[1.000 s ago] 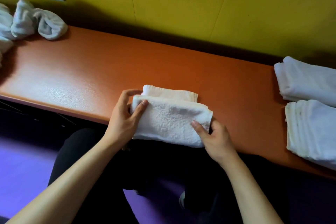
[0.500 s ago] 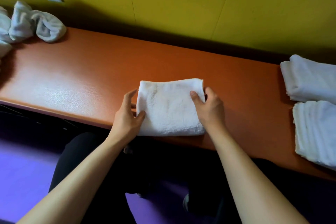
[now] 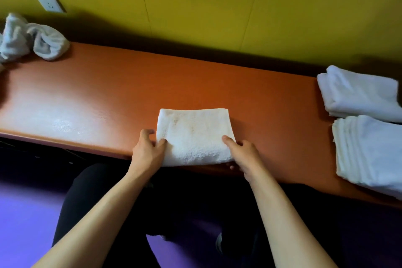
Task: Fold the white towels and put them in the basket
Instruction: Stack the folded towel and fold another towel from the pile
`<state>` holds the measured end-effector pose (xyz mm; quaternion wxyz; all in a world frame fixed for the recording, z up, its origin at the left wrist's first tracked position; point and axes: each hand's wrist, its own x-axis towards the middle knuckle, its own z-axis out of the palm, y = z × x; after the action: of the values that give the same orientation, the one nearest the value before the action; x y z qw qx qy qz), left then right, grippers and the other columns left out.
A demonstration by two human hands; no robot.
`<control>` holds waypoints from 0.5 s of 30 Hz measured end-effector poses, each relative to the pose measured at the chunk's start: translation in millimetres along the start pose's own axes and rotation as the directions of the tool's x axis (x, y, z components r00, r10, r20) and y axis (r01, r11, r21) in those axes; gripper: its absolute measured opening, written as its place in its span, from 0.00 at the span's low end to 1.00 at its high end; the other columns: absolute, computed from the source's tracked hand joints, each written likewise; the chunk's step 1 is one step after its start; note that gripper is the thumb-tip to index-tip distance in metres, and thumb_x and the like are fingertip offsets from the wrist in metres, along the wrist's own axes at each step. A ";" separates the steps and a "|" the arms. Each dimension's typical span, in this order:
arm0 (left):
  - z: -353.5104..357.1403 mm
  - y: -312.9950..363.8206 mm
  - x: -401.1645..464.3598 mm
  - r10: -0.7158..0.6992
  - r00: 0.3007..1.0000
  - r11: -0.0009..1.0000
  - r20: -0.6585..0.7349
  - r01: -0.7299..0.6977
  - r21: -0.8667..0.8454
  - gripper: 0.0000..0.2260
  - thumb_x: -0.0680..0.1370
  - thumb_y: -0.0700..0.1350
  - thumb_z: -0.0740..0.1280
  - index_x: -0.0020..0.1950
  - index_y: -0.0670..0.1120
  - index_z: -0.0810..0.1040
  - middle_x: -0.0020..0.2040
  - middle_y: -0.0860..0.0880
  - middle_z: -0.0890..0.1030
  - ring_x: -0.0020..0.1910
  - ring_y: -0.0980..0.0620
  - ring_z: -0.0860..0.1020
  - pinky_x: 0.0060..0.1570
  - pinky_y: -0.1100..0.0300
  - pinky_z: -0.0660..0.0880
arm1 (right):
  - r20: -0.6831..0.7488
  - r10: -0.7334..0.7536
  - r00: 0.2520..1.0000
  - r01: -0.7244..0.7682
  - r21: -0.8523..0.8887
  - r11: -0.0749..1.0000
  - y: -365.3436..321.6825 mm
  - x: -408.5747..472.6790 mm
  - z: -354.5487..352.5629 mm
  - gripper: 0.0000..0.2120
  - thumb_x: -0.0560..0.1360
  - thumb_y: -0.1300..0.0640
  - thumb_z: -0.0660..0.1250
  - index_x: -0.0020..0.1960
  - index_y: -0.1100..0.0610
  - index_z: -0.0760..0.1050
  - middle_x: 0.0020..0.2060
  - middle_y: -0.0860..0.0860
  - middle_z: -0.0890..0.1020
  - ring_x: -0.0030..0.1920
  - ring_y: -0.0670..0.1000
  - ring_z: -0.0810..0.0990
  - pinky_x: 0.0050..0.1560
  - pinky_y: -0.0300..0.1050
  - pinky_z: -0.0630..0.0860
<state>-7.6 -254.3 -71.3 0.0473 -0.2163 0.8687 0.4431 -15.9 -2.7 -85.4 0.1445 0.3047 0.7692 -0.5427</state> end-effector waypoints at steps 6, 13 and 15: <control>-0.5 10.8 -14.4 0.021 0.998 0.988 0.061 -0.011 -0.156 0.20 0.79 0.44 0.63 0.71 0.52 0.69 0.50 0.44 0.81 0.45 0.46 0.80 0.47 0.54 0.77 | 0.180 0.011 0.984 -0.059 0.265 0.962 -1.2 -2.5 -17.6 0.17 0.70 0.49 0.75 0.52 0.60 0.83 0.44 0.50 0.88 0.50 0.53 0.86 0.53 0.45 0.78; 22.2 51.8 -49.3 0.263 0.959 0.949 0.109 -0.237 -0.205 0.25 0.80 0.37 0.62 0.74 0.57 0.67 0.46 0.46 0.78 0.39 0.51 0.75 0.41 0.57 0.72 | 0.020 -0.160 0.987 0.137 0.419 0.897 0.6 -15.7 -67.2 0.05 0.73 0.56 0.72 0.47 0.56 0.84 0.44 0.50 0.88 0.49 0.54 0.86 0.51 0.49 0.79; 35.1 69.8 -60.8 0.321 0.937 0.935 0.138 -0.290 -0.206 0.25 0.80 0.38 0.63 0.73 0.58 0.67 0.49 0.47 0.78 0.41 0.51 0.77 0.40 0.59 0.72 | -0.038 -0.194 0.980 0.192 0.410 0.892 2.0 -19.5 -95.6 0.05 0.73 0.55 0.72 0.46 0.56 0.84 0.44 0.48 0.88 0.48 0.51 0.86 0.45 0.45 0.80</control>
<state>14.2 -170.4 -23.5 0.0313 -0.0430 0.8404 0.5394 10.8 79.8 -40.8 0.0240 0.2494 0.6638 -0.7047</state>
